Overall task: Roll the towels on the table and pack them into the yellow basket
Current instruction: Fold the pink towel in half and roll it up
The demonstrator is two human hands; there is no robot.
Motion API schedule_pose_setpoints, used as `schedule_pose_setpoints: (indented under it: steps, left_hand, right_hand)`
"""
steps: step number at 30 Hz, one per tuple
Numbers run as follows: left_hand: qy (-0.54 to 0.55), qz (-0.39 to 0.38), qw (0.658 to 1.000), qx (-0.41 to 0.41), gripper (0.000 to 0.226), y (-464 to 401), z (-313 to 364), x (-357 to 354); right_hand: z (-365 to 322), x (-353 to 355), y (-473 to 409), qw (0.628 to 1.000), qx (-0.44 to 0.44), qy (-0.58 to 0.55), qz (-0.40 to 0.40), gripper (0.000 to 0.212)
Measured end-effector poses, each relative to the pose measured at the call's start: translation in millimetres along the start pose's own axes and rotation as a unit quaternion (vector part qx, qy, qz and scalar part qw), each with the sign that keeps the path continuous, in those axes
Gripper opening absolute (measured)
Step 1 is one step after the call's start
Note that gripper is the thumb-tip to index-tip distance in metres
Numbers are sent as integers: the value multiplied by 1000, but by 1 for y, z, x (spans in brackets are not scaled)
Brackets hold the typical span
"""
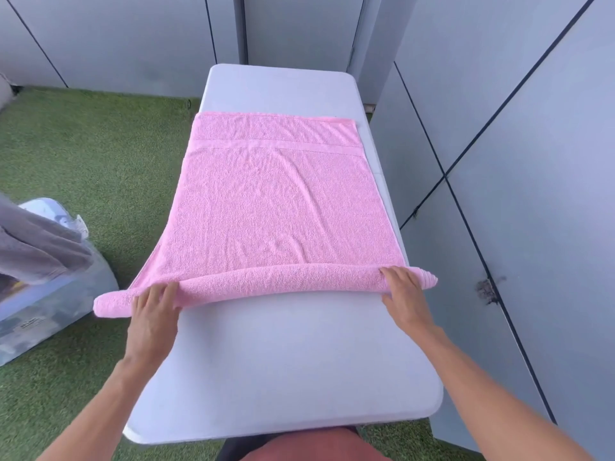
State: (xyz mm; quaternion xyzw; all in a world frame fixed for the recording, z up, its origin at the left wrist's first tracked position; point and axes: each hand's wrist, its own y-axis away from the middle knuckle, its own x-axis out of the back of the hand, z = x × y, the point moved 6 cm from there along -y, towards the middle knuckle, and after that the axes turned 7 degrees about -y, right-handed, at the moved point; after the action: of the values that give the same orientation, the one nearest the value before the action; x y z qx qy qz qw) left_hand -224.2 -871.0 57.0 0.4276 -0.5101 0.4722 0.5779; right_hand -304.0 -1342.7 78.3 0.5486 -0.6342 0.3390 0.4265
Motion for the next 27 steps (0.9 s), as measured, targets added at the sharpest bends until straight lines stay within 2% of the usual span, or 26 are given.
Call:
schedule_pose_setpoints:
  steps: [3,6,8,9,10,11,12,14,16,18,20,22,25,27]
  left_hand:
    - [20,-57,997,39,38,-20,-4,7]
    - [27,-128,990,53,30,-30,-8,14]
    - [26,-218,974,55,31,-29,-12,12]
    - [28,-256,965,54,31,-28,-14,11]
    - [41,-279,957,64,30,-28,-16,11]
    - [72,-284,952,85,30,-29,-18,11]
    - [121,-267,949,119,32,-29,-19,12]
    - [193,-162,953,166,34,-25,-22,20]
    - [164,-28,973,157,30,-12,-22,30]
    - [35,59,991,118,28,9,-13,34]
    - [-29,79,994,74,27,24,0,25]
    - [-28,58,997,44,31,31,10,14]
    - [-5,-7,1000,23,56,24,5,4]
    - [14,-54,998,35,47,14,-6,5]
  right_hand:
    - [-2,11,-14,999,-18,-24,-16,44]
    - [10,17,-26,983,-91,-12,-159,40]
    - [17,21,-33,955,-128,-1,-268,38]
    - [16,21,-36,948,-127,-8,-292,35]
    - [13,20,-39,952,-121,-19,-281,33]
    - [10,20,-41,965,-115,-27,-236,33]
    - [9,21,-41,982,-109,-16,-155,35]
    - [1,23,-28,995,-87,51,20,39]
    - [-13,17,-11,990,-49,94,96,30]
    - [-18,2,2,992,-11,78,99,22]
    - [-14,-14,7,998,0,45,45,45]
    - [-9,-21,1,999,1,35,-18,59]
    - [-7,-11,-19,999,-4,26,-48,48]
    - [-5,-4,-33,998,-17,17,-61,43]
